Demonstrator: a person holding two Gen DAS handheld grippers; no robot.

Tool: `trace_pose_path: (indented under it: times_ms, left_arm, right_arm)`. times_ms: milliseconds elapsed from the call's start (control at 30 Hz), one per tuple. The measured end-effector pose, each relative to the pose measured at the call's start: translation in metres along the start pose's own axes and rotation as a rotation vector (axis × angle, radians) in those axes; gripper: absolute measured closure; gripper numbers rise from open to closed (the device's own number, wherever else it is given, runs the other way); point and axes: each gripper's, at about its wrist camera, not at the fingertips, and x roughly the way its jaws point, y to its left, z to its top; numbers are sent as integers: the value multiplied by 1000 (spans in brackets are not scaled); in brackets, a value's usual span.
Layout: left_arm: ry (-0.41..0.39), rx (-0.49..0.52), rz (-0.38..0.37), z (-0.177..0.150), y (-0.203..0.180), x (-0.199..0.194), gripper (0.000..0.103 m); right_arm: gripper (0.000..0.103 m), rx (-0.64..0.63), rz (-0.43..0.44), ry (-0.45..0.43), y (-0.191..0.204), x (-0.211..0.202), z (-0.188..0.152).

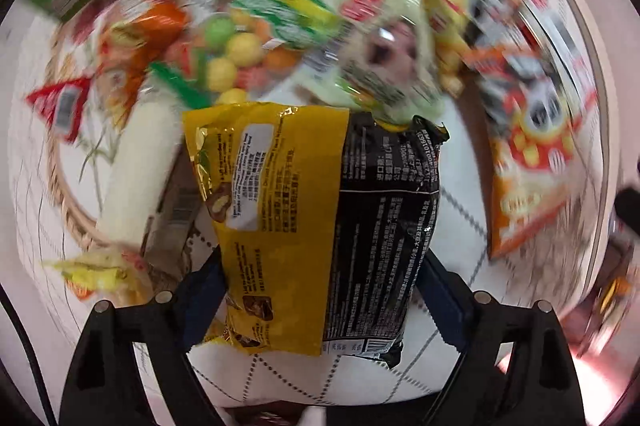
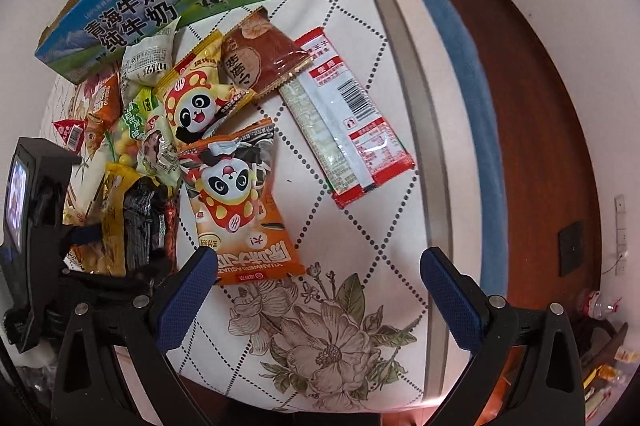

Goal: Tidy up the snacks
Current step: 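Grasp the yellow-black bag with left tool while right tool grasps orange panda packet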

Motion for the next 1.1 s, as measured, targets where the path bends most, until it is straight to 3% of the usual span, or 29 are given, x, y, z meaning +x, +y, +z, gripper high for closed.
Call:
trace_pose_path:
  times_ms: [133, 233, 400, 667, 867, 1000, 1100]
  left_arm:
    - [-7, -204, -19, 9, 25, -7, 14]
    - [19, -260, -56, 14, 35, -1, 13]
    - [33, -250, -142, 20, 48, 16, 12]
    - [28, -195, -215, 22, 56, 39, 13]
    - [18, -151, -239, 12, 53, 36, 13]
    - [25, -121, -238, -7, 39, 36, 13]
    - [28, -120, -237, 2, 27, 39, 14]
  right_arm:
    - [3, -20, 30, -5, 8, 6, 8]
    - [10, -38, 45, -4, 24, 15, 19]
    - [13, -59, 55, 32, 54, 42, 33]
    - [36, -31, 25, 119, 84, 79, 36]
    - [37, -7, 2, 179, 97, 78, 16]
    - [34, 2, -12, 172, 107, 78, 15]
    - [32, 5, -11, 156, 111, 79, 14]
